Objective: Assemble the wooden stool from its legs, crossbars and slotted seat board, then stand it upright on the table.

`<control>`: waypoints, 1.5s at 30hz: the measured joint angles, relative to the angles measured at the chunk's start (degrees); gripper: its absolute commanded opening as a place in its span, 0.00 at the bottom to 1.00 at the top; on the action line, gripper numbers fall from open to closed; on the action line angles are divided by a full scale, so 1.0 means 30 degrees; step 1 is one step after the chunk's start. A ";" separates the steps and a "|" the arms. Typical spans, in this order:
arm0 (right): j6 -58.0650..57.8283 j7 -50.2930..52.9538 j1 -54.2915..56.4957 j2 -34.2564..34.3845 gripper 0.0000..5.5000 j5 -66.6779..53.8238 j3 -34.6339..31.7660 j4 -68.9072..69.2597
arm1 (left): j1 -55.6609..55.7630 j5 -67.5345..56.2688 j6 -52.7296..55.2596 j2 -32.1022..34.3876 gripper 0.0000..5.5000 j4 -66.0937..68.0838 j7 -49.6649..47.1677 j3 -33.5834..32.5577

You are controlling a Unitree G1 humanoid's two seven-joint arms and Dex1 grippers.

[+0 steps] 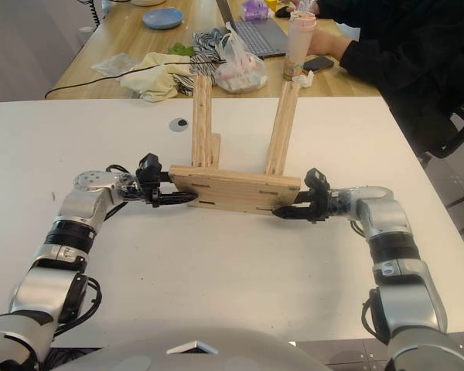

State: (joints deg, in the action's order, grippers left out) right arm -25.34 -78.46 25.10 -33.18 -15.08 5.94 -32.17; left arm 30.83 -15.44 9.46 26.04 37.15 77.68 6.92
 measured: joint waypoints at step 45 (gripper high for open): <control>-1.7406 2.2205 1.5641 0.0580 0.45 -1.4962 -1.0813 -1.3899 | 0.8515 -2.3586 1.4213 0.0217 0.46 0.2028 -3.1576 -0.7245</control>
State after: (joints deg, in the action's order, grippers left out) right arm -77.56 -11.84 72.02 -31.44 -59.96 -26.50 -73.87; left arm 56.37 -86.20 52.09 26.69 43.24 -17.04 -14.81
